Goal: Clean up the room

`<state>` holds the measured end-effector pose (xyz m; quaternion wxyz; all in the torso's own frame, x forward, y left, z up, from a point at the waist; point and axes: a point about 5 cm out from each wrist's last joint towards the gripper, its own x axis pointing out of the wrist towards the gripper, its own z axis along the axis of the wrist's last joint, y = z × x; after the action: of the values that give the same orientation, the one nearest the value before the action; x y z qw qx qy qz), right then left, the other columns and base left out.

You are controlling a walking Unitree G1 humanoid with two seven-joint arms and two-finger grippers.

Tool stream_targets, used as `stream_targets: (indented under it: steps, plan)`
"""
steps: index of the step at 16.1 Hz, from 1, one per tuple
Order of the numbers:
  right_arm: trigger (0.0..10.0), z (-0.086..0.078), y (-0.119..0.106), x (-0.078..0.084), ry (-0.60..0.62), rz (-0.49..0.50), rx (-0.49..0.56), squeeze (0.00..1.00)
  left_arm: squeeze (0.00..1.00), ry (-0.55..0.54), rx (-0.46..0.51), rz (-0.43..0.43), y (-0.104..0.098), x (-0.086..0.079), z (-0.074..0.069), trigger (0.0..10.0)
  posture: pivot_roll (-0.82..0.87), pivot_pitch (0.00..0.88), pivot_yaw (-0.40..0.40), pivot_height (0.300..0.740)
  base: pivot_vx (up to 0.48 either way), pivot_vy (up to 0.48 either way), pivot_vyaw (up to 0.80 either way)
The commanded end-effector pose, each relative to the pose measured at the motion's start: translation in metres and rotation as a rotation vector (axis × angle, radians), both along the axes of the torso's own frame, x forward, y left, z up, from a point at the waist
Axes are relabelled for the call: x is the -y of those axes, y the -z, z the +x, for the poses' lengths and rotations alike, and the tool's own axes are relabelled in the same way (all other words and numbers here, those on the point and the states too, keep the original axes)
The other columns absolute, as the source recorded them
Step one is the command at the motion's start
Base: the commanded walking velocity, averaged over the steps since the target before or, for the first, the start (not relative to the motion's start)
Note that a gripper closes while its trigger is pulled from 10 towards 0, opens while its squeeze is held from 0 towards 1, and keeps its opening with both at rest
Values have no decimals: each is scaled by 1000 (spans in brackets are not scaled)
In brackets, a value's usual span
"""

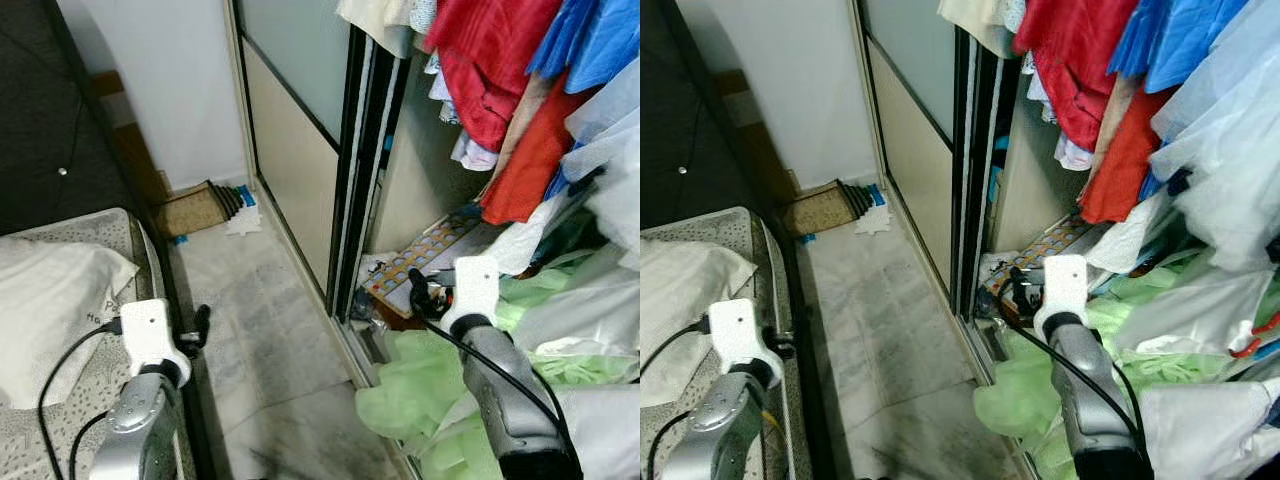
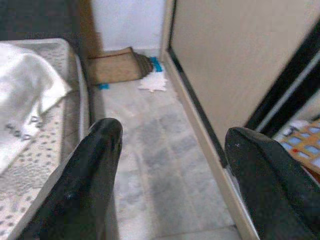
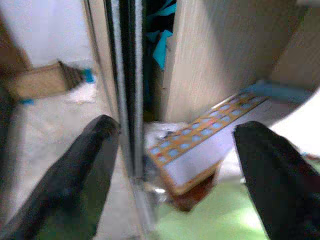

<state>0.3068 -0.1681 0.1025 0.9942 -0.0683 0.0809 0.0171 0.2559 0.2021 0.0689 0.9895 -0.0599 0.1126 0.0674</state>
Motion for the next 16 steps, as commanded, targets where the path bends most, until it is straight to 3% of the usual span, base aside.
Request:
stream_targets:
  steps: [1, 2, 4, 6, 9, 14, 15, 16]
  plan:
    - [10000, 2, -1, -3, 5, -110, 35, 1000, 1000, -29, 26, 20, -5, -6, 1, 10000, 60, 109, -7, 740, 0, 0, 0]
    - [10000, 2, -2, -7, -52, -78, 25, 1000, 1000, -28, 28, 31, -6, -7, 1, 10000, 60, 109, -7, 740, 0, 0, 0]
    - [10000, 2, -4, -4, -35, 58, 3, 1000, 1000, -30, 26, 29, -5, -7, 1, 10000, 57, 110, -9, 740, 0, 0, 0]
    - [10000, 3, -2, -1, 2, 90, 5, 1000, 1000, -24, 39, 26, -6, -3, 3, 10000, 59, 104, -11, 740, 0, 0, 0]
    - [10000, 4, -1, -1, -8, 103, 13, 1000, 1000, 14, 53, -13, -8, 7, 7, 10000, 60, 96, -15, 740, 0, 0, 0]
    - [10000, 6, 1, -2, -4, 80, -3, 1000, 1000, 46, 66, 15, -10, 17, 9, 10000, 60, 90, -13, 740, 0, 0, 0]
    - [10000, 6, 1, -4, -13, 85, -1, 639, 1000, 60, 79, 0, -12, 19, 10, 10000, 64, 90, -11, 740, 0, 0, 0]
    - [10000, 6, 2, -5, -17, 69, 2, 0, 1000, 76, 96, -18, -14, 21, 11, 10000, 64, 90, -11, 740, 0, 0, 0]
